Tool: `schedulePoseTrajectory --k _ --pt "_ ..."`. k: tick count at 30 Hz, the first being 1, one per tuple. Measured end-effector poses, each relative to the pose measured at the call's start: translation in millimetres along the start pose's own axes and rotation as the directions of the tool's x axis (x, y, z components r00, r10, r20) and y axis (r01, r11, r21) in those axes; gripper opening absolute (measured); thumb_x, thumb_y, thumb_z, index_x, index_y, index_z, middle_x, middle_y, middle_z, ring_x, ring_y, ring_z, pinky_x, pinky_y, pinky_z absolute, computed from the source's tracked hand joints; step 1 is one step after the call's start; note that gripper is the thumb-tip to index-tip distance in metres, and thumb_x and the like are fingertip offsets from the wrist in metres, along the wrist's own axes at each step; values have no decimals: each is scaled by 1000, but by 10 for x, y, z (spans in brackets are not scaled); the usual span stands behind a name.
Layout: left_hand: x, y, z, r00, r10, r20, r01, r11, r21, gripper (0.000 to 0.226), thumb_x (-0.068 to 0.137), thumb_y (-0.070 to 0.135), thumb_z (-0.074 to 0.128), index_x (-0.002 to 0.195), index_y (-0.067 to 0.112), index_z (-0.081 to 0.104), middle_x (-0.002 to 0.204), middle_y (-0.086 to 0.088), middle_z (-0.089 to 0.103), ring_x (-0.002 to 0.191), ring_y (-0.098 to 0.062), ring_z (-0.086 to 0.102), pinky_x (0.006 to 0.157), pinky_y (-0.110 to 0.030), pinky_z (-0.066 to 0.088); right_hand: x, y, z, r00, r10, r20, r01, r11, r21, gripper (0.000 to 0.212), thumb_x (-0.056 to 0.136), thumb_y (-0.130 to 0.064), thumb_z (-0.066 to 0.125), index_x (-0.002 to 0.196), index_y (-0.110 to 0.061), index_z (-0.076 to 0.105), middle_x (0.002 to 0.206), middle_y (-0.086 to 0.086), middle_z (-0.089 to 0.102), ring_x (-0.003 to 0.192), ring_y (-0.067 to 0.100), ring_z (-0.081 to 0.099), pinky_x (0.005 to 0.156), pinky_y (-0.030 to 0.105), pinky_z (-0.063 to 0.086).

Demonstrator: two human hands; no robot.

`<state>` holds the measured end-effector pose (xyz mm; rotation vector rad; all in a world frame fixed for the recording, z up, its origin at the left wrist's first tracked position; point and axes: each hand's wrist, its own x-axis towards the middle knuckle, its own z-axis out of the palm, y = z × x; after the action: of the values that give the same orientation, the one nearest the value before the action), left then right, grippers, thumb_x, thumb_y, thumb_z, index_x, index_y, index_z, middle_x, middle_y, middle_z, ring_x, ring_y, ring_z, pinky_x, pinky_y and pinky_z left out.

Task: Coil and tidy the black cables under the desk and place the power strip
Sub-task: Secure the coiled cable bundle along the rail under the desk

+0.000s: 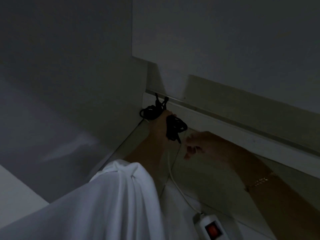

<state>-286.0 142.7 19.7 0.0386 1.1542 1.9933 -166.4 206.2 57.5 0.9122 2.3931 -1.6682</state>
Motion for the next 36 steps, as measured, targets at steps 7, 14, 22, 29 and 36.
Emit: schedulePoseTrajectory --k 7,14,22,29,36 --pt "-22 -49 -6 994 -108 31 108 994 0 35 100 22 38 66 15 39 60 -1 42 52 -11 42 52 -20 39 -122 -199 201 966 -216 142 94 804 587 29 86 -19 48 62 -6 58 50 5 59 47 13 60 63 32 58" --pt "89 8 -41 989 -61 -136 50 995 -84 31 98 16 41 67 16 44 51 2 49 56 -11 44 54 -22 41 -78 -204 124 994 -96 50 87 982 170 27 95 -20 48 70 -13 56 54 -2 59 44 4 55 51 16 46" --pt "131 -10 33 966 -117 -229 75 980 -185 28 102 23 35 100 9 59 103 -7 59 94 -20 58 81 -22 50 -8 192 320 996 -20 82 13 996 90 5 95 -24 50 98 -22 54 92 -9 53 83 -3 53 72 9 38" --pt "150 -113 -81 987 -105 -120 96 992 -82 18 93 23 50 99 7 59 74 -4 47 59 -15 45 51 -27 42 -87 -41 496 996 -83 30 38 704 709 42 87 -9 47 46 -1 54 52 11 50 49 17 45 58 28 47" --pt "288 -143 -101 996 41 -82 -32 993 114 27 91 8 54 64 12 48 59 -4 51 53 -16 51 50 -20 44 -29 -498 87 973 -211 -98 232 887 398 36 96 -13 43 63 -4 55 42 0 54 44 11 60 52 22 56"
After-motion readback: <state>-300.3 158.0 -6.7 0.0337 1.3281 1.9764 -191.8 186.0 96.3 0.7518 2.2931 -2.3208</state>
